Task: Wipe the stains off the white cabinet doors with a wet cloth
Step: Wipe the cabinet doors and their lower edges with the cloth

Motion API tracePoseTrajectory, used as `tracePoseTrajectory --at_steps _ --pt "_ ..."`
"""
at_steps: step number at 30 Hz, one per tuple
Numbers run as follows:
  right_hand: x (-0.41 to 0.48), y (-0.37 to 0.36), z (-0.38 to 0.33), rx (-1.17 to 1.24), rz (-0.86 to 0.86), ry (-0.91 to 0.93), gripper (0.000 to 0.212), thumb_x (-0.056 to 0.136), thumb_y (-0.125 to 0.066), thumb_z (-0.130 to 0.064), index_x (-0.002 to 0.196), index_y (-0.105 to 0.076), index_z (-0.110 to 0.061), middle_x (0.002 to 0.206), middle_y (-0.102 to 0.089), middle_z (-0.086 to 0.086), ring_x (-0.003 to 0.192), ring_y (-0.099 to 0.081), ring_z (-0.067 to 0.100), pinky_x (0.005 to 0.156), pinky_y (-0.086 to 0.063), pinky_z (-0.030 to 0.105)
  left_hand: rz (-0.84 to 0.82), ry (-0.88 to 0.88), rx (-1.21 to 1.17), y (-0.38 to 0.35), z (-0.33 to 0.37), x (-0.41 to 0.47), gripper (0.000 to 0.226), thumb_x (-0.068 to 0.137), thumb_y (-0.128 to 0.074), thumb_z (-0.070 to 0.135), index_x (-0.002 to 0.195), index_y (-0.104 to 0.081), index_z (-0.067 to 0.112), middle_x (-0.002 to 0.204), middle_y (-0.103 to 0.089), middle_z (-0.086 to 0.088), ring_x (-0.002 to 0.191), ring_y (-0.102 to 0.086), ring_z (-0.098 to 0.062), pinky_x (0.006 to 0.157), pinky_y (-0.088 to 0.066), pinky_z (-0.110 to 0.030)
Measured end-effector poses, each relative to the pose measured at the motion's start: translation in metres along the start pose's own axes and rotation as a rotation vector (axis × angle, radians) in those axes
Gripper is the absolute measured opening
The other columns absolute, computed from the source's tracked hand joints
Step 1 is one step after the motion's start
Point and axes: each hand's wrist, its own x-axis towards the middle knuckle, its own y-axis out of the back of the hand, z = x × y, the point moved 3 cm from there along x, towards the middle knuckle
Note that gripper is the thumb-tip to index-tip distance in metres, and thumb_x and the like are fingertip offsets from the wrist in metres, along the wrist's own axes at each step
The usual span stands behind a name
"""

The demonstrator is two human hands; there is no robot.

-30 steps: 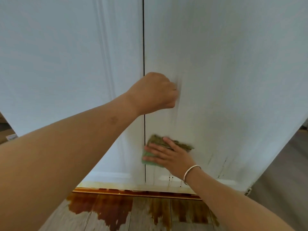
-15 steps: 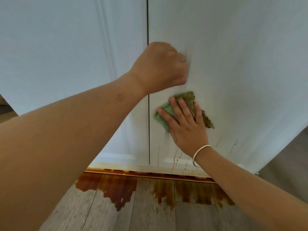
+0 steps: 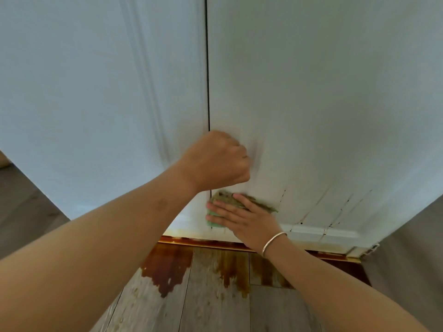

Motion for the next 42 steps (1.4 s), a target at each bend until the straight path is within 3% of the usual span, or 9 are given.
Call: tracePoseTrajectory --at_steps 6,11,14,16,21,28,31,37,42 --pt "-0.012 -0.026 -0.024 0.01 -0.383 0.267 0.089 0.096 -0.047 -0.014 0.149 0.025 -0.025 0.134 0.056 0.005 0.12 0.054 0.025 0.088 0.046 0.047 0.011 0.049 0.017 -0.001 -0.002 -0.001 0.034 0.052 -0.067 0.011 0.037 -0.038 0.021 0.043 -0.018 0.003 0.041 -0.018 -0.016 0.042 -0.029 -0.017" --pt "-0.021 -0.049 -0.038 0.209 -0.395 0.208 0.098 0.091 -0.044 0.006 0.137 0.038 -0.025 0.139 0.049 -0.012 0.126 0.045 0.016 0.09 0.047 0.033 0.044 0.068 -0.016 -0.001 0.0 -0.002 0.033 0.058 -0.063 0.013 0.038 -0.039 0.02 0.042 -0.021 0.003 0.038 -0.023 -0.017 0.041 -0.035 -0.018" --pt "-0.028 -0.055 -0.03 0.18 -0.312 0.274 0.106 0.067 -0.07 -0.002 0.149 -0.008 -0.026 0.158 0.005 -0.01 0.147 0.005 0.012 0.115 0.02 0.034 0.087 0.072 -0.017 -0.003 -0.002 -0.003 0.033 0.062 -0.059 0.013 0.041 -0.034 0.02 0.044 -0.02 0.003 0.039 -0.024 -0.017 0.041 -0.036 -0.018" --pt "-0.044 -0.052 -0.017 0.091 -0.32 0.263 0.099 0.061 -0.074 -0.01 0.144 -0.024 -0.031 0.157 -0.005 -0.007 0.148 0.009 0.013 0.119 0.014 0.036 0.085 0.098 -0.015 -0.004 -0.001 -0.003 0.033 0.063 -0.057 0.014 0.043 -0.031 0.021 0.043 -0.021 0.003 0.038 -0.026 -0.018 0.041 -0.035 -0.018" --pt "-0.081 -0.035 0.015 -0.085 -0.416 0.288 0.076 0.1 -0.032 -0.026 0.146 0.028 -0.029 0.143 0.048 0.001 0.128 0.047 0.019 0.09 0.046 0.048 0.032 0.103 0.005 -0.005 0.001 -0.007 0.032 0.064 -0.057 0.014 0.039 -0.038 0.02 0.036 -0.034 0.001 0.036 -0.034 -0.018 0.045 -0.03 -0.017" --pt "-0.115 -0.024 0.027 -0.05 -0.565 0.116 0.073 0.103 -0.024 -0.03 0.141 0.038 -0.025 0.14 0.051 0.002 0.125 0.049 0.022 0.085 0.048 0.051 -0.083 0.181 0.0 0.007 0.007 -0.003 0.035 0.067 -0.057 0.015 0.042 -0.032 0.019 0.042 -0.023 0.002 0.037 -0.036 -0.019 0.048 -0.022 -0.017" --pt "-0.113 -0.025 0.007 0.093 -0.415 -0.085 0.077 0.1 -0.034 -0.027 0.146 0.028 -0.029 0.15 0.037 -0.005 0.136 0.037 0.017 0.1 0.04 0.049 -0.12 0.193 0.006 0.008 0.006 -0.002 0.035 0.067 -0.055 0.015 0.041 -0.032 0.017 0.044 -0.02 0.003 0.036 -0.035 -0.02 0.047 -0.022 -0.017" --pt "-0.042 0.029 0.05 0.156 0.345 -0.572 0.065 0.096 -0.048 -0.027 0.152 -0.017 -0.035 0.159 -0.015 -0.008 0.147 -0.008 0.017 0.121 -0.002 0.046 -0.216 0.18 -0.016 0.011 0.007 0.0 0.036 0.073 -0.054 0.018 0.043 -0.035 0.019 0.04 -0.033 0.001 0.037 -0.04 -0.022 0.047 -0.021 -0.018" --pt "-0.048 0.021 0.049 0.254 0.406 -0.828 0.061 0.103 -0.036 -0.039 0.154 -0.003 -0.036 0.163 0.011 -0.001 0.15 0.008 0.02 0.121 0.0 0.048 -0.308 0.134 -0.042 0.019 0.007 0.008 0.037 0.076 -0.048 0.016 0.04 -0.037 0.015 0.042 -0.024 0.002 0.033 -0.032 -0.021 0.047 -0.019 -0.018"
